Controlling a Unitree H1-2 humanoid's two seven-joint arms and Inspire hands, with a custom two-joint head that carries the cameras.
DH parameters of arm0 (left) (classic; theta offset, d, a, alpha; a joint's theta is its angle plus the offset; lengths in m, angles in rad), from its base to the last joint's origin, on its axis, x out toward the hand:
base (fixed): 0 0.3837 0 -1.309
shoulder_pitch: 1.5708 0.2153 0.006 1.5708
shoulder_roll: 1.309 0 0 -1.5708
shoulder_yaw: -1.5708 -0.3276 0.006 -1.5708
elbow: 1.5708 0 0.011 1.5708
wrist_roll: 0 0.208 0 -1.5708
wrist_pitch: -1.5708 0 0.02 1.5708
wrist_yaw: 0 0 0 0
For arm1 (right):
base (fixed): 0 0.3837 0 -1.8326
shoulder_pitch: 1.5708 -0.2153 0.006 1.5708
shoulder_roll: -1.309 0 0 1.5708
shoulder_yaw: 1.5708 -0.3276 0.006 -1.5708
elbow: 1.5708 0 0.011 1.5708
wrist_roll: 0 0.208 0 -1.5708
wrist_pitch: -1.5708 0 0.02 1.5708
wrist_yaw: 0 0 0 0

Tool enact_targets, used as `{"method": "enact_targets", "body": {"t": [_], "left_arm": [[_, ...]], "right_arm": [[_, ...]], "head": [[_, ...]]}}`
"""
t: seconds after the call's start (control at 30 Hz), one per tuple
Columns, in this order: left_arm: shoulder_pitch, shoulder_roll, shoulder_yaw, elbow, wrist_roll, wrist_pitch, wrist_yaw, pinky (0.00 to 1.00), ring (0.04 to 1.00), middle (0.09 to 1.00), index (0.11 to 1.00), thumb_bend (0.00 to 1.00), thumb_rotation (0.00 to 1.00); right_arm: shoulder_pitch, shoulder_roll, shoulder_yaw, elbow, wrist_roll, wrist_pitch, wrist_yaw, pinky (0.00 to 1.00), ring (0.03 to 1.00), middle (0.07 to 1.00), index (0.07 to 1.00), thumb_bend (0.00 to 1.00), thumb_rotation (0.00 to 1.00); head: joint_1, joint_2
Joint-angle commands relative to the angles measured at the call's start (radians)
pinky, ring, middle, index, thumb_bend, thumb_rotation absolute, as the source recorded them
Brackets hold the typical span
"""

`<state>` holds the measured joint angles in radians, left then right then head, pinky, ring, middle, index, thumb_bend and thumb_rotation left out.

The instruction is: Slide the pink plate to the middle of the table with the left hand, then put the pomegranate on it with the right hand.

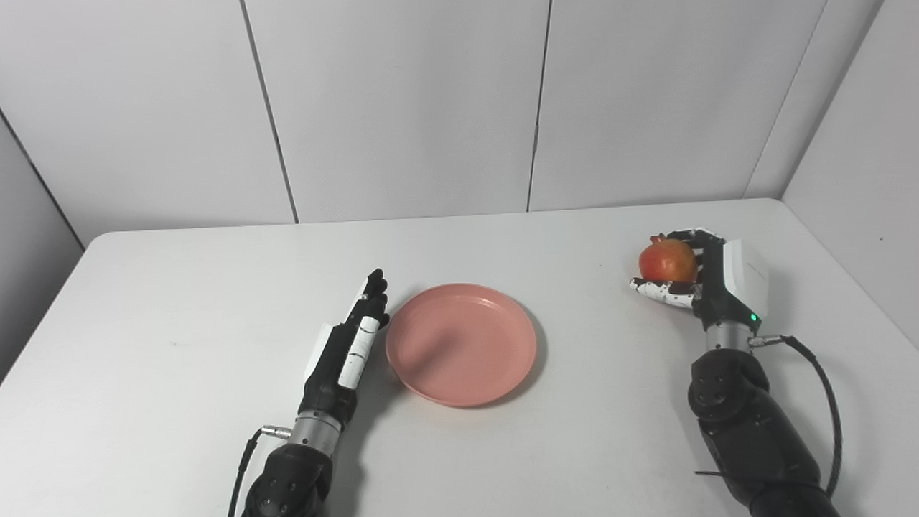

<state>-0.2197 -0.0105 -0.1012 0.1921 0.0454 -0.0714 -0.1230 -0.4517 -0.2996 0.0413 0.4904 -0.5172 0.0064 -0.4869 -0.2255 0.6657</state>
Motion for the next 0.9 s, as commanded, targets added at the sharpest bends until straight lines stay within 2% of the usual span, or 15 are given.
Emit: {"method": "enact_targets", "body": {"t": [0.0, 0.1, 0.23, 0.5, 0.7, 0.87], "left_arm": [[-0.032, -0.008, -0.005, -0.006, 0.001, -0.03, 0.007, 0.95, 0.996, 1.0, 1.0, 0.7, 1.0], [-0.036, -0.011, -0.008, 0.001, 0.02, -0.026, 0.02, 0.95, 0.994, 1.0, 1.0, 0.71, 1.0], [-0.041, -0.026, -0.01, 0.005, 0.054, -0.017, 0.057, 0.95, 0.986, 1.0, 0.999, 0.7, 1.0], [-0.059, -0.041, -0.01, 0.035, 0.056, -0.038, 0.072, 0.96, 0.993, 1.0, 1.0, 0.71, 1.0], [-0.071, -0.06, 0.004, 0.059, 0.043, -0.051, 0.092, 0.96, 0.99, 1.0, 1.0, 0.71, 1.0], [-0.08, -0.073, 0.014, 0.073, 0.058, -0.044, 0.136, 0.95, 0.983, 0.99, 0.98, 0.72, 1.0]], "right_arm": [[-0.032, -0.008, -0.012, -0.069, 0.008, -0.058, -0.021, 0.42, 0.488, 0.465, 0.529, 0.52, 0.0], [-0.022, -0.005, -0.014, -0.125, 0.019, -0.06, -0.002, 0.43, 0.503, 0.47, 0.524, 0.52, 0.0], [-0.009, 0.002, -0.019, -0.211, 0.053, -0.067, 0.035, 0.41, 0.486, 0.463, 0.53, 0.52, 0.0], [0.03, 0.045, -0.019, -0.419, 0.098, -0.008, 0.151, 0.41, 0.486, 0.464, 0.532, 0.51, 0.0], [0.051, 0.067, -0.023, -0.502, 0.128, -0.02, 0.222, 0.4, 0.46, 0.456, 0.538, 0.51, 0.0], [0.068, 0.081, -0.016, -0.554, 0.124, -0.003, 0.269, 0.44, 0.507, 0.469, 0.529, 0.51, 0.0]], "head": [[0.004, -0.002], [0.012, -0.003], [0.036, -0.004], [0.067, -0.003], [0.093, -0.005], [0.102, -0.008]]}}
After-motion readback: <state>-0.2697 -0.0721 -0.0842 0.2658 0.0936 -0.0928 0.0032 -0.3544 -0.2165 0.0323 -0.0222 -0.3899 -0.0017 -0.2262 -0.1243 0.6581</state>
